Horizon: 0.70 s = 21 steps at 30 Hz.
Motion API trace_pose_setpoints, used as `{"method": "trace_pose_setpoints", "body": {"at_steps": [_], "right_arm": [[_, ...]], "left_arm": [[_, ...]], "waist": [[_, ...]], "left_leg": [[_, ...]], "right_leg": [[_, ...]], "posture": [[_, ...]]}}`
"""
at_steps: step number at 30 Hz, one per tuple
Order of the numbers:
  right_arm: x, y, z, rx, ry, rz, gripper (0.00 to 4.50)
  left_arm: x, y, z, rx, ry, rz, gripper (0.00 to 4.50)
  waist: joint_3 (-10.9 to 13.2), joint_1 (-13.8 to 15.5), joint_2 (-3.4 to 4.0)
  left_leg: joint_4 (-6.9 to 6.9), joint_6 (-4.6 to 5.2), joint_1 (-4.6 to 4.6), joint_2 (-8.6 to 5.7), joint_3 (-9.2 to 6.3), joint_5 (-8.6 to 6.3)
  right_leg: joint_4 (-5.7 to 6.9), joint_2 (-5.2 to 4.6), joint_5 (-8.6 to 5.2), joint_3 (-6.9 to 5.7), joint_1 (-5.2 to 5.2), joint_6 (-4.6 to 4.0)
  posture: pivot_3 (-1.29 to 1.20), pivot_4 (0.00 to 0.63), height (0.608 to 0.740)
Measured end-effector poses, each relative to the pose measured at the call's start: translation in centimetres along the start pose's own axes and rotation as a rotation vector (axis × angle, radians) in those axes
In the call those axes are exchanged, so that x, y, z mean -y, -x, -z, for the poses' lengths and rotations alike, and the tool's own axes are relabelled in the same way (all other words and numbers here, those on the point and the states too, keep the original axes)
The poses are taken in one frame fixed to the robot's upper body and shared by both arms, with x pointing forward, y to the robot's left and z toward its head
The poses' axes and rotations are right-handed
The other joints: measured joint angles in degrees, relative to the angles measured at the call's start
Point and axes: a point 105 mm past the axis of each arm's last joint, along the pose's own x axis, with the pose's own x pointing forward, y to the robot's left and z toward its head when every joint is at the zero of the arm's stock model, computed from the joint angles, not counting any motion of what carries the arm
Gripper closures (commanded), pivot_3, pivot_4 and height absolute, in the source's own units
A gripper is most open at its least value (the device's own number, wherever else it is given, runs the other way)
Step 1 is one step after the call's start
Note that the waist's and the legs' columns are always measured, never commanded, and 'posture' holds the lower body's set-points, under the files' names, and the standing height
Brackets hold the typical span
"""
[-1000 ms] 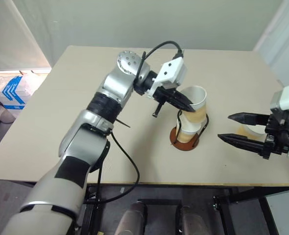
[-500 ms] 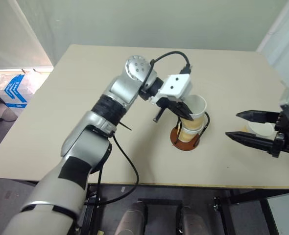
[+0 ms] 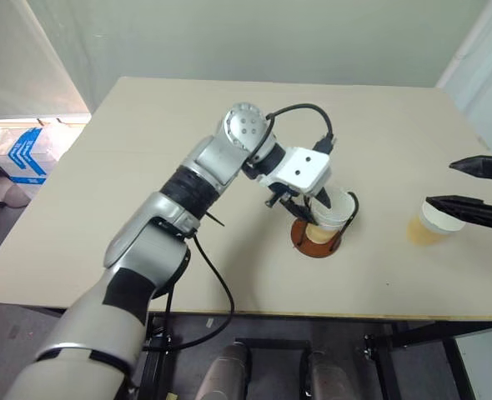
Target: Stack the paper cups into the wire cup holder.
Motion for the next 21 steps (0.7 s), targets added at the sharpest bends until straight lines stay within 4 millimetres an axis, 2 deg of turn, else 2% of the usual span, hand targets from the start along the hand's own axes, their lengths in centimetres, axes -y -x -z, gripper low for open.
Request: {"method": "trace_pose_setpoints", "body": {"at_steps": [4, 7, 10, 13, 14, 15, 17, 21], "right_arm": [[0.0, -0.3, 0.5, -0.024, -0.005, -0.008, 1.13], [0.1, -0.5, 1.1, -0.071, 0.013, -0.008, 1.13], [0.0, -1.5, 3.0, -0.167, 0.054, -0.031, 1.13], [0.7, -2.4, 5.7, -0.277, 0.103, -0.032, 0.57], [1.0, -2.4, 6.4, -0.3, 0.114, -0.024, 0.22], [1.5, -2.4, 6.8, -0.316, 0.123, -0.014, 0.06], [2.3, -2.6, 7.8, -0.38, 0.188, -0.004, 0.06], [3.0, -3.4, 10.1, -0.468, 0.241, -0.023, 0.06]], "left_arm": [[-0.5, 0.1, -0.6, 0.044, 0.013, -0.027, 0.23], [-1.0, 1.2, -1.0, 0.095, 0.051, -0.077, 0.23], [-1.8, 3.8, -1.6, 0.173, 0.122, -0.172, 0.23], [-1.8, 7.0, -1.2, 0.2, 0.194, -0.283, 0.21], [-1.8, 7.6, -1.1, 0.202, 0.211, -0.306, 0.21], [-1.6, 7.9, -0.9, 0.204, 0.228, -0.322, 0.21], [-0.4, 8.6, 0.0, 0.206, 0.274, -0.361, 0.21], [2.7, 9.4, 3.3, 0.173, 0.444, -0.456, 0.21]], "waist": [[0.0, 0.01, 0.0], [0.0, 0.01, 0.01], [-0.01, -0.02, 0.02], [-0.03, -0.11, 0.06], [-0.04, -0.16, 0.07], [-0.04, -0.14, 0.07], [-0.1, -0.23, 0.18], [-0.09, -0.8, 0.17]], "left_leg": [[0.04, -0.01, 0.0, 0.01, 0.06, -0.02], [0.04, -0.01, 0.02, 0.02, 0.07, -0.02], [0.04, -0.01, 0.04, 0.04, 0.1, -0.02], [0.04, 0.0, 0.09, 0.04, 0.14, -0.02], [0.05, 0.0, 0.11, 0.04, 0.16, -0.02], [0.09, 0.01, 0.1, 0.04, 0.17, -0.02], [0.08, 0.02, 0.22, 0.05, 0.24, -0.02], [0.11, 0.0, 0.31, 0.1, 0.33, 0.01]], "right_leg": [[0.0, 0.0, 0.01, 0.01, 0.0, 0.01], [0.04, 0.01, 0.0, 0.01, -0.01, 0.01], [0.02, 0.0, 0.0, 0.01, 0.0, 0.01], [0.04, 0.0, 0.0, 0.03, 0.0, 0.01], [0.06, -0.01, 0.01, 0.04, 0.0, 0.01], [0.07, -0.01, 0.01, 0.05, 0.02, 0.01], [0.11, -0.01, 0.02, 0.08, 0.06, 0.01], [0.14, 0.02, 0.04, 0.06, 0.1, -0.01]], "posture": [[0.0, 0.15, 0.74], [0.0, 0.15, 0.74], [0.0, 0.15, 0.74], [0.0, 0.15, 0.74], [0.0, 0.15, 0.74], [0.0, 0.15, 0.74], [0.0, 0.15, 0.74], [0.0, 0.15, 0.74]]}}
